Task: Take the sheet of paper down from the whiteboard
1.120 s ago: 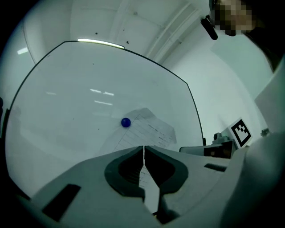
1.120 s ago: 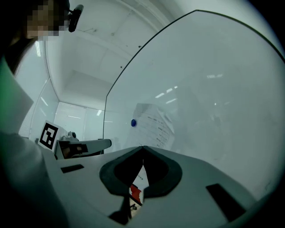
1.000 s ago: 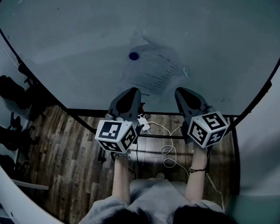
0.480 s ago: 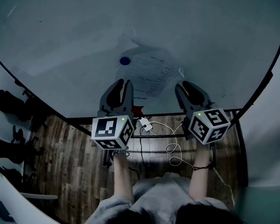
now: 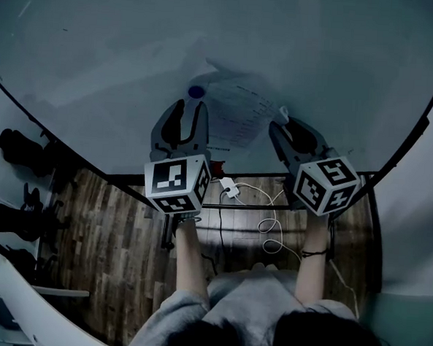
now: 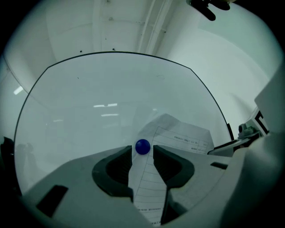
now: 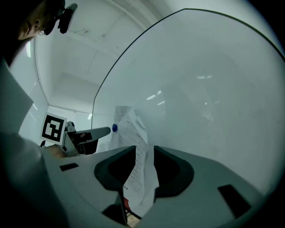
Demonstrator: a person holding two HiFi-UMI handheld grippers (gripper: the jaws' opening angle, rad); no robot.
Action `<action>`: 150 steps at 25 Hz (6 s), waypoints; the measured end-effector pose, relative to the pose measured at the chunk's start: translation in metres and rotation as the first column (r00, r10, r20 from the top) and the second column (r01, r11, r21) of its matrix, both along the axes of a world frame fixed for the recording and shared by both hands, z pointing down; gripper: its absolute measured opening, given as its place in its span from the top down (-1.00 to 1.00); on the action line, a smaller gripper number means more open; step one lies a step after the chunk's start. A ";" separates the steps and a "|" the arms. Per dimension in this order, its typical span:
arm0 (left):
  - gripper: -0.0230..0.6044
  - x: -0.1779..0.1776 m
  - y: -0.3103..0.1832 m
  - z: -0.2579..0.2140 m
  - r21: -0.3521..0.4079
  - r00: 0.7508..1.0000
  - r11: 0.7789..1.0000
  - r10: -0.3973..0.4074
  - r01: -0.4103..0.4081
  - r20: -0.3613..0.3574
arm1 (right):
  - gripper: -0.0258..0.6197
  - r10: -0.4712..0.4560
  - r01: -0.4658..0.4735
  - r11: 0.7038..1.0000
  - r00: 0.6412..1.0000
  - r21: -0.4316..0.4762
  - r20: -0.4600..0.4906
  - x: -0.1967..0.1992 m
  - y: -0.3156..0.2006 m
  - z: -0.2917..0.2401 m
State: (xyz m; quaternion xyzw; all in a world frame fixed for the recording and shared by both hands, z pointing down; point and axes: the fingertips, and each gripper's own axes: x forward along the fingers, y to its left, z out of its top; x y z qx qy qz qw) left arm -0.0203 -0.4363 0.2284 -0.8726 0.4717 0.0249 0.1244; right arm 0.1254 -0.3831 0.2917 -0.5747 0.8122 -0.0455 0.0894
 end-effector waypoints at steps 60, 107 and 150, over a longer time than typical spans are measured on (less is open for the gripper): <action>0.52 0.002 -0.020 -0.020 0.057 0.998 0.997 -0.058 0.057 0.018 | 0.92 0.025 -0.025 0.999 1.000 -0.031 0.018 0.010 -0.008 -0.004; 0.63 -0.016 0.023 0.050 -0.136 0.985 0.990 -0.056 0.034 -0.165 | 0.92 -0.023 0.022 0.999 1.000 -0.032 -0.019 0.038 0.022 0.018; 0.91 -0.036 0.086 0.118 -0.287 0.986 0.957 -0.080 0.035 -0.148 | 0.92 -0.123 0.121 0.992 0.990 -0.027 -0.071 0.015 0.055 0.023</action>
